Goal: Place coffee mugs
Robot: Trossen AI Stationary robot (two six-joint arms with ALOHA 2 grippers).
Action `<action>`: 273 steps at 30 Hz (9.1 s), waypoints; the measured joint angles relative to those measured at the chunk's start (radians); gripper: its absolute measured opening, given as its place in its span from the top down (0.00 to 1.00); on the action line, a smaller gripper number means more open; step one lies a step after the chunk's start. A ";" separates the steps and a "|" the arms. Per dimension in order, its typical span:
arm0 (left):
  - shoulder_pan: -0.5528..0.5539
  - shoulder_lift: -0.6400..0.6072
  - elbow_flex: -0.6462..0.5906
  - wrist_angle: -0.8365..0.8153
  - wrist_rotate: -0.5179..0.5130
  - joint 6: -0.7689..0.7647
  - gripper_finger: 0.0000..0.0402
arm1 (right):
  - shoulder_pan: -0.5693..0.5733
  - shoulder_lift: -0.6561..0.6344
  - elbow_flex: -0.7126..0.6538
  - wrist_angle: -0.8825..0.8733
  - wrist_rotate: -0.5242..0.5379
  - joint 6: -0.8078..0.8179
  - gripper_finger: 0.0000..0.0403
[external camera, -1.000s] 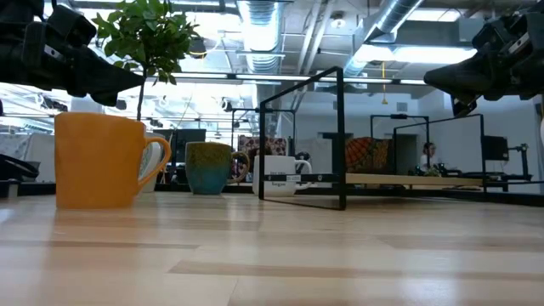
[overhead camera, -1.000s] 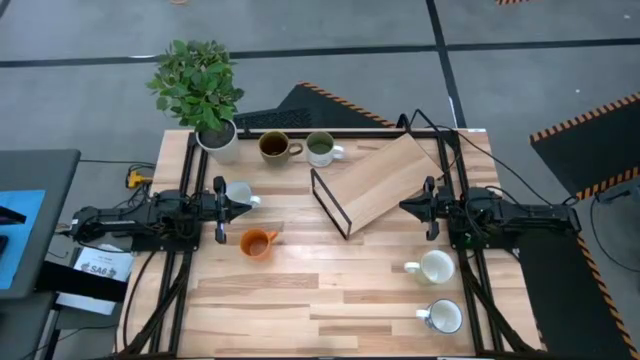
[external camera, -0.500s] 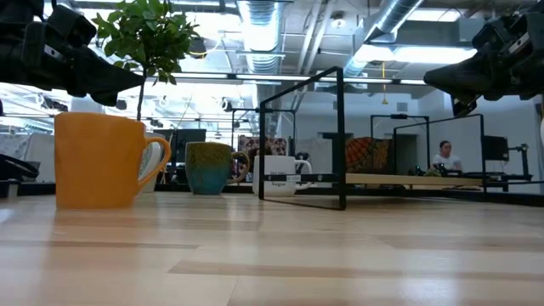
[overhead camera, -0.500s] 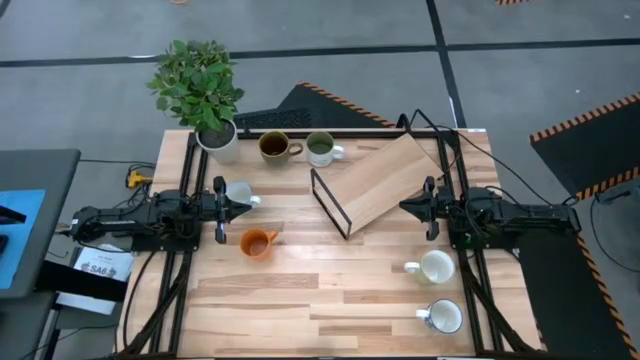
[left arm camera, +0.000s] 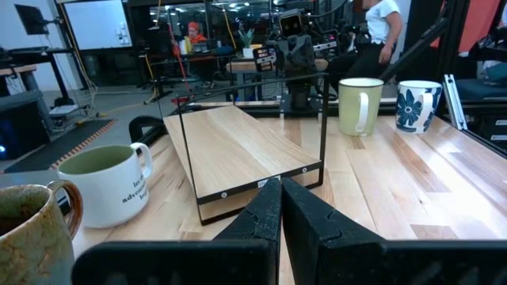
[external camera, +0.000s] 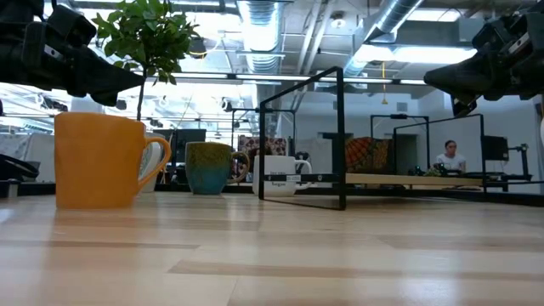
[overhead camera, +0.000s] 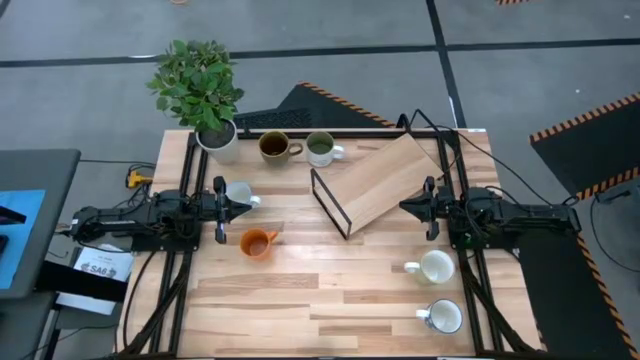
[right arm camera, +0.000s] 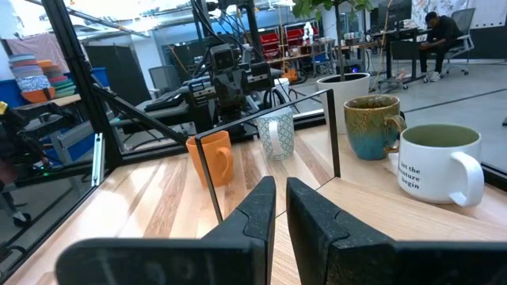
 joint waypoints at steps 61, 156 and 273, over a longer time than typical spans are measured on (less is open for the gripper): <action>0.000 0.000 0.000 0.000 0.000 0.000 1.00 | 0.709 1.125 1.100 -1.549 -0.207 1.420 0.61; 0.000 0.000 0.000 0.001 -0.004 0.000 1.00 | -0.545 1.283 1.315 -1.285 0.377 0.594 0.90; 0.000 0.000 0.000 0.001 -0.004 0.000 1.00 | -0.788 1.854 1.631 -1.051 0.419 0.053 0.96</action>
